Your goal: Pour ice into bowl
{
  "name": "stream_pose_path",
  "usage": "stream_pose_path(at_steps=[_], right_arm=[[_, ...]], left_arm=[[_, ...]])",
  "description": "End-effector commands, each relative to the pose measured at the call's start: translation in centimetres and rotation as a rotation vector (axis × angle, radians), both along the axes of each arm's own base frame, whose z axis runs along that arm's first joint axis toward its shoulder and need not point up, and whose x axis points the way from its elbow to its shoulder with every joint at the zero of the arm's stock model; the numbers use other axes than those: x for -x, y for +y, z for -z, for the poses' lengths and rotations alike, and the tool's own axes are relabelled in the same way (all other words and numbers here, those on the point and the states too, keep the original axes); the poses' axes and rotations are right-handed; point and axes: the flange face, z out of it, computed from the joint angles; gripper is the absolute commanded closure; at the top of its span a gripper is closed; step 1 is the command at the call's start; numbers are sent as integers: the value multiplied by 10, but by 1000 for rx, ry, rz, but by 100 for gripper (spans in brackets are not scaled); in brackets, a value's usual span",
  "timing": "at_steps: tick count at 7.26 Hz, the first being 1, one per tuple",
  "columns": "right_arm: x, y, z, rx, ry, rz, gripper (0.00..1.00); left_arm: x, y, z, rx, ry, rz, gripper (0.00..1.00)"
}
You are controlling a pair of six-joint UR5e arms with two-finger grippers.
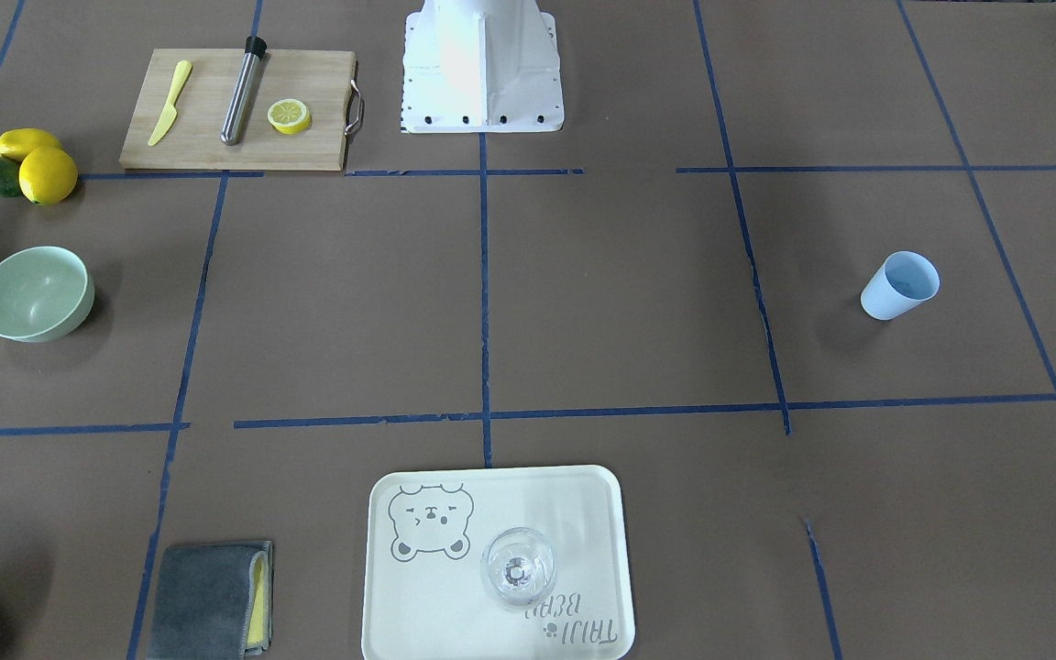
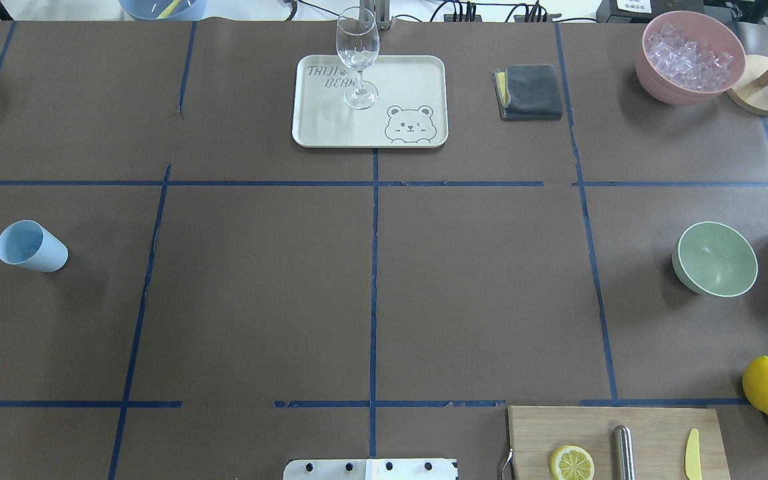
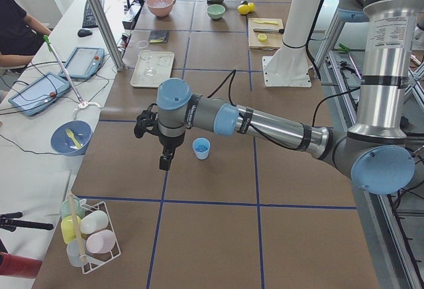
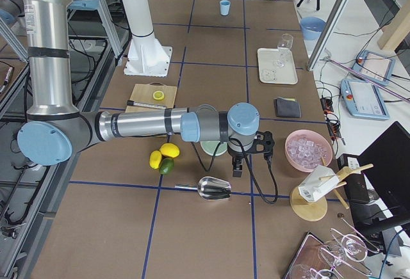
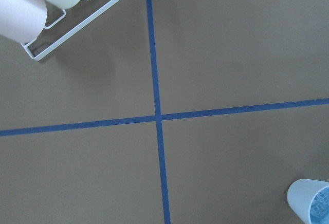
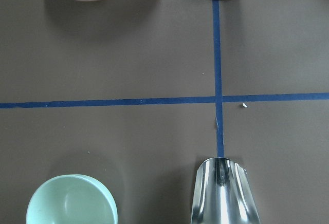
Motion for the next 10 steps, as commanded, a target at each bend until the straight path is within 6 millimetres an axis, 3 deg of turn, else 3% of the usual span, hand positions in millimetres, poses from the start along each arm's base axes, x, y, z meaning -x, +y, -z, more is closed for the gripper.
stream_pose_path(at_steps=[1,3,4,5,7,9,10], right_arm=[[35,-3,6,26,-10,-14,0],[78,3,13,41,-44,-84,0],[91,10,7,42,-31,-113,0],[103,19,-9,18,-16,-100,0],[125,31,-23,17,-19,-108,0],[153,53,-31,9,-61,-105,0],[177,65,-32,5,-58,-110,0]], left_arm=[[-6,13,53,-96,7,2,0],[-40,23,88,-98,-51,74,0],[-52,48,99,-102,-38,99,0],[-60,72,93,-124,-11,131,0],[-76,102,75,-195,6,209,0],[-75,106,78,-206,28,229,0],[-73,116,77,-219,64,258,0]])
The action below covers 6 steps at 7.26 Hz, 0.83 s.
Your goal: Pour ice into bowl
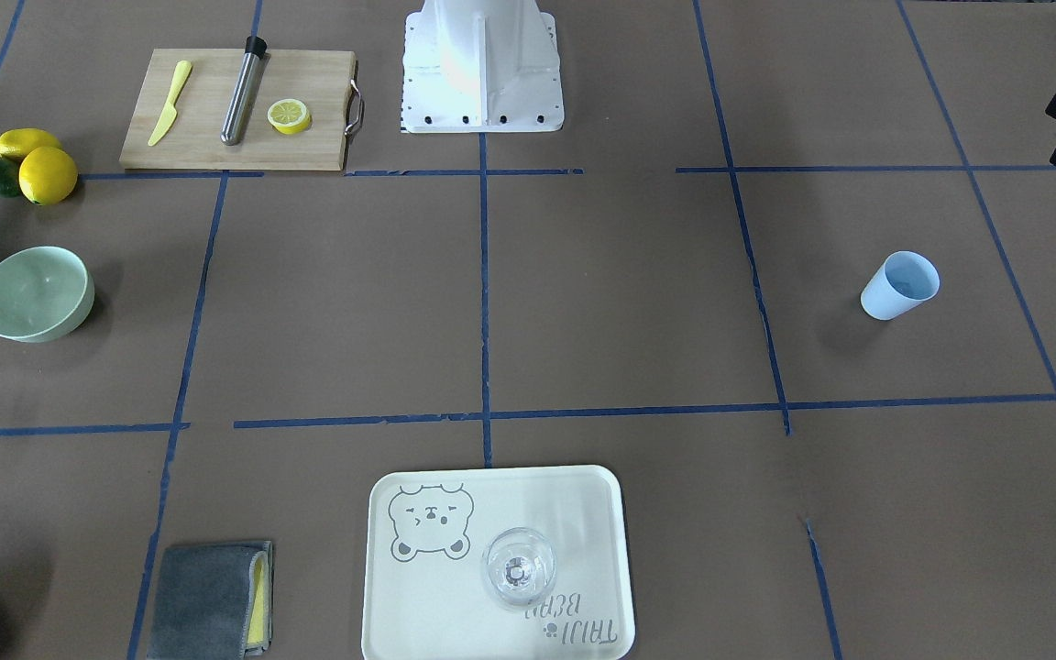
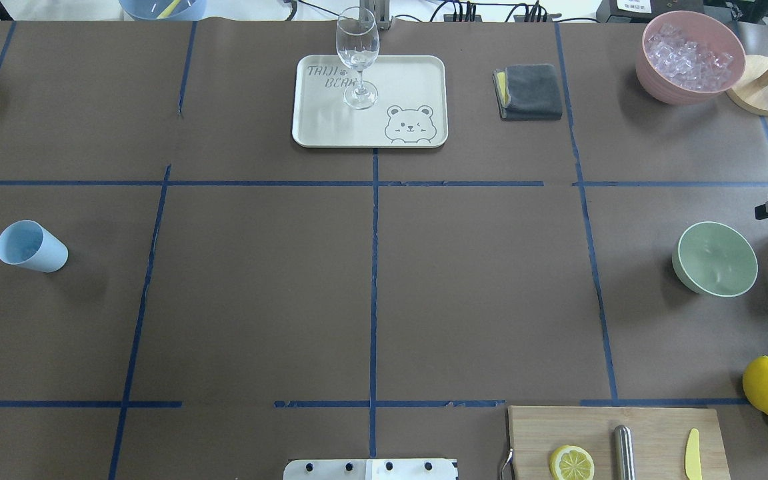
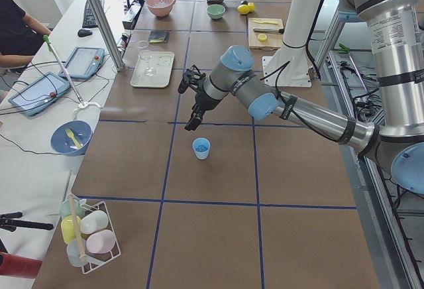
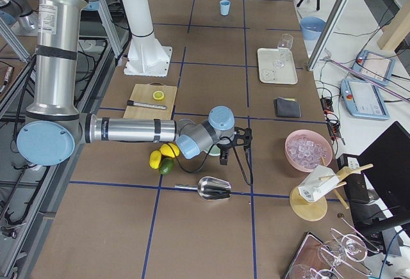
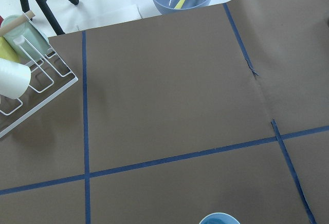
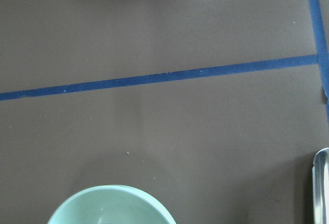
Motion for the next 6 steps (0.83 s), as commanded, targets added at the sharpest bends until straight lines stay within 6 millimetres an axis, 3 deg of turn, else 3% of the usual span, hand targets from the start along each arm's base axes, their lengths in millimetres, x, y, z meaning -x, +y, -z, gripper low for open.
stream_pose_path(at_steps=[1,2,4,5,6], right_arm=[[53,19,-3,-12,27,-16,0],[62,22,-14,-7,51,-6,0],[58,30,-22,9,56,1,0],[57,35,-25,21,53,7,38],[55,38,-28,18,58,16,89]], left_arm=[[3,17,-7,-27,36,36,0],[-4,18,-6,-10,62,41,0],[-55,18,-5,21,81,71,0],[-58,19,-4,24,87,68,0],[-58,19,-5,22,90,69,0]])
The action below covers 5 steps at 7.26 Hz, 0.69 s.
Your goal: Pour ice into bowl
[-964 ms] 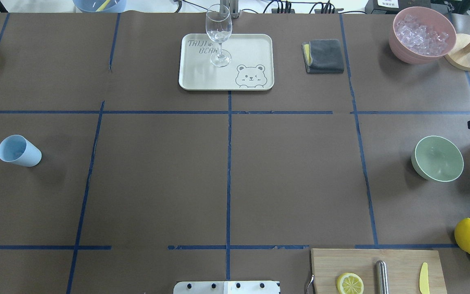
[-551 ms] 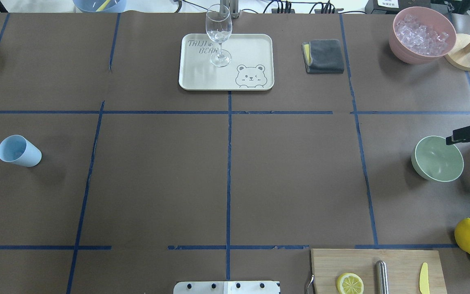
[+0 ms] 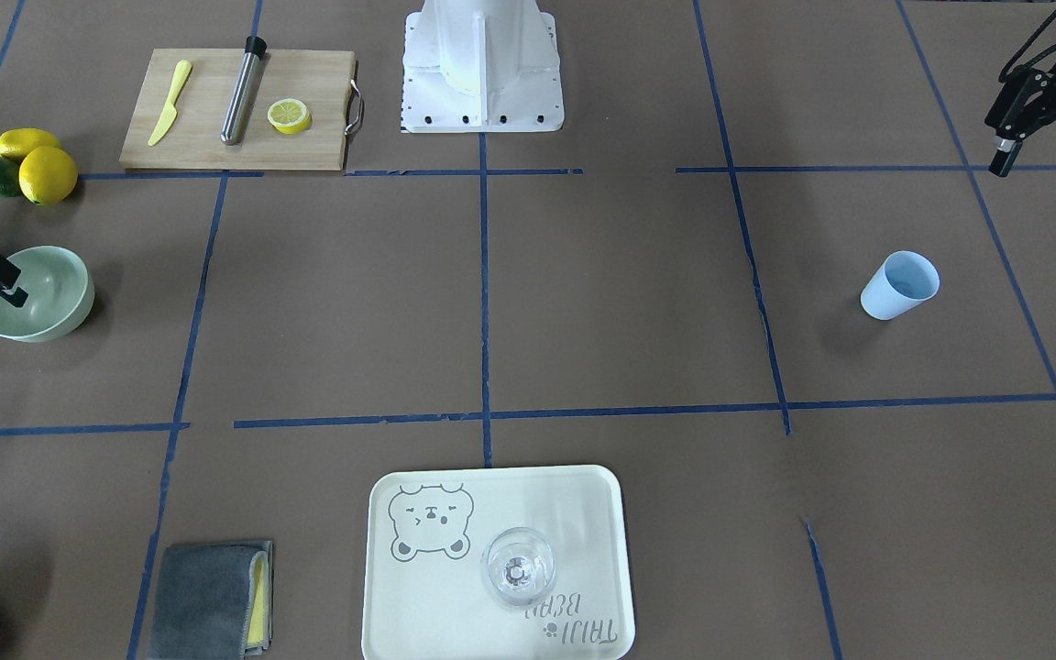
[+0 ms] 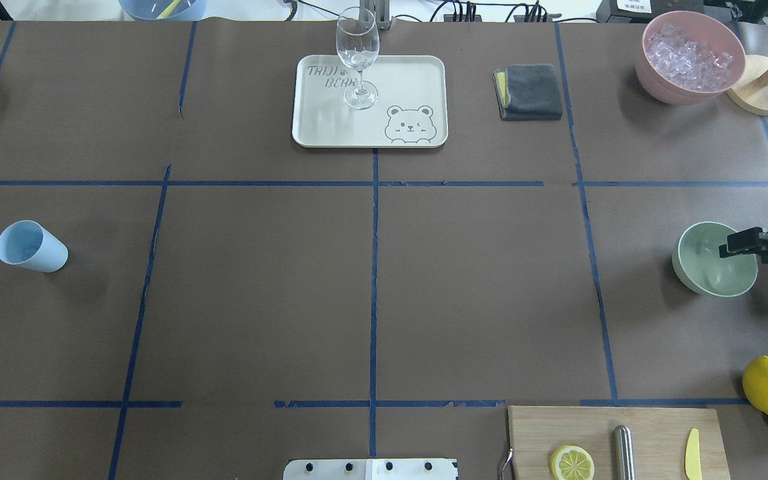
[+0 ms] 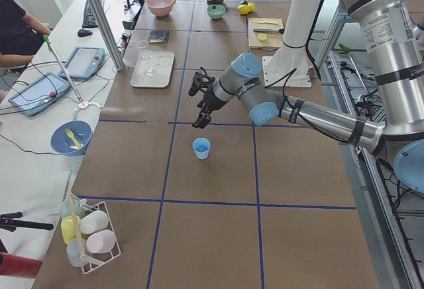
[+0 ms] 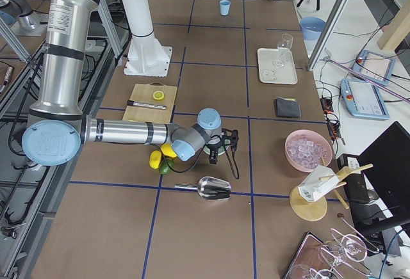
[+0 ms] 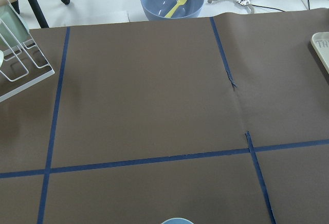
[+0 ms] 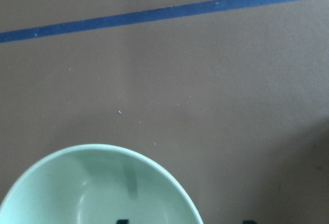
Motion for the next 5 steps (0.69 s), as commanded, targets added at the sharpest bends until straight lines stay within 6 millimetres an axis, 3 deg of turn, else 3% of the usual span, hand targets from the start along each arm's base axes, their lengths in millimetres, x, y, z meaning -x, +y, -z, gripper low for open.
stream_pose_path(at_steps=[1,3,5], right_arm=[[-3,10,-9,6,7,15,100],[-6,17,-7,-8,-6,18,100],[-7,15,32,-20,-102,49,100]], left_arm=[[-6,1,-2,5,5,-1,0],[-9,1,-2,10,12,-1,0],[-12,1,0,7,24,8,0]])
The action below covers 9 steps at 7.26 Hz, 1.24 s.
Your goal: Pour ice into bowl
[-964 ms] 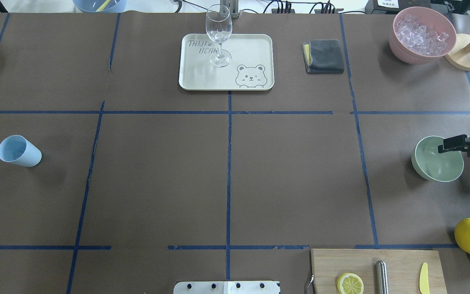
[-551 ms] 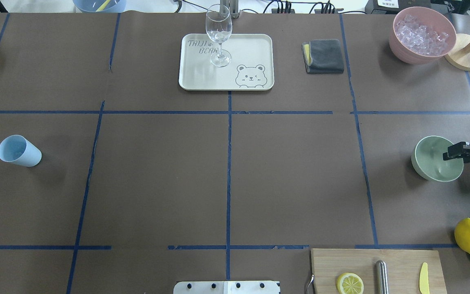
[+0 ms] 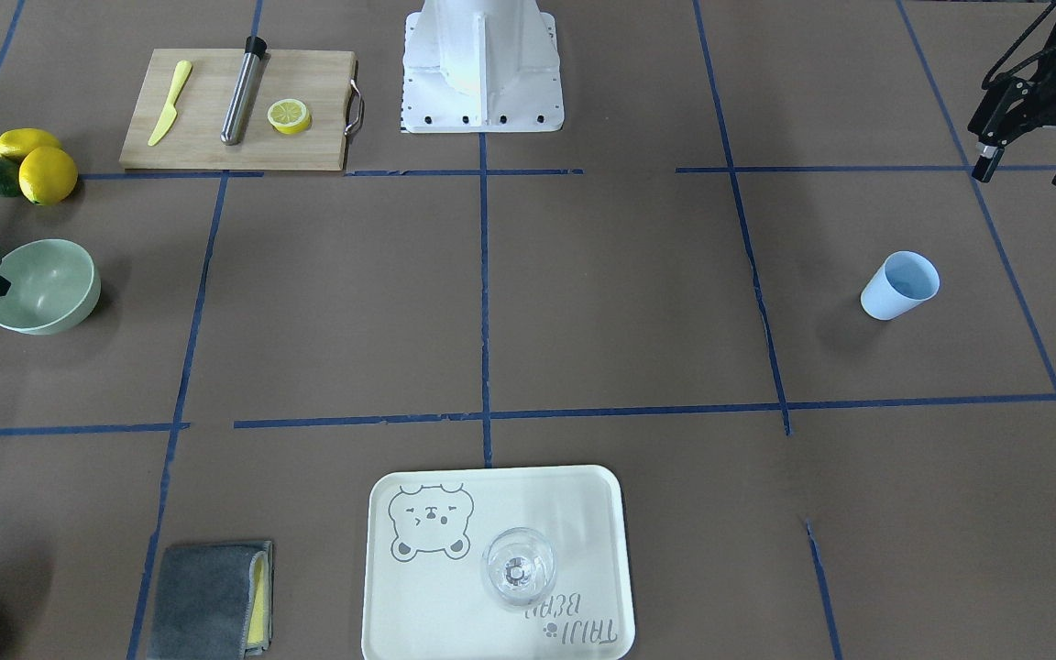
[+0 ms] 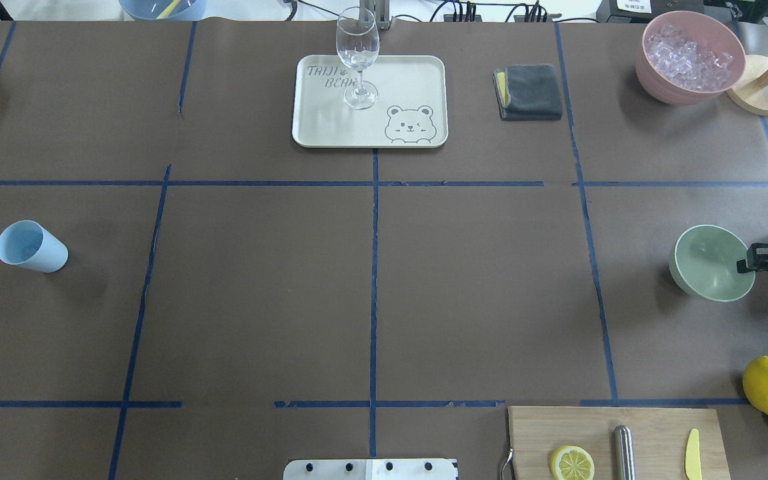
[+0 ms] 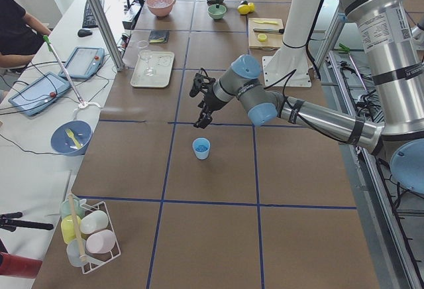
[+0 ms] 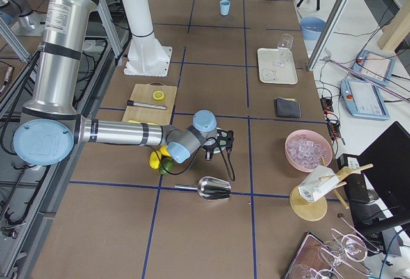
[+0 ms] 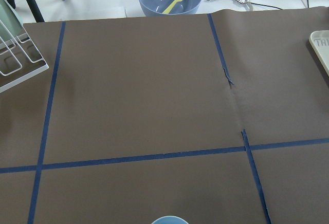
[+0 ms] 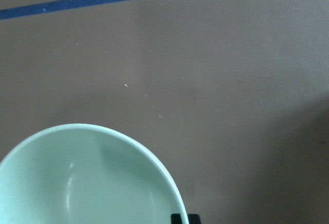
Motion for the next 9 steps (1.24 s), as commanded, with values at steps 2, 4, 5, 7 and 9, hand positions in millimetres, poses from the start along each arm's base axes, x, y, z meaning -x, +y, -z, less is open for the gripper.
stream_pose_path(at_steps=[2,4,5,7,9], right_arm=[[-6,-6,64,11,-123,-20,100],[10,-33,120,63,-216,-83,100],[28,-42,147,90,-253,-94,100],[59,-50,191,137,-312,-97,100],[83,-57,243,184,-305,-92,100]], left_arm=[[-48,14,2,83,93,16,0],[-101,44,-24,76,30,88,0],[-114,52,-25,90,38,70,0],[-146,72,-44,91,8,136,0],[-167,91,-81,47,8,186,0]])
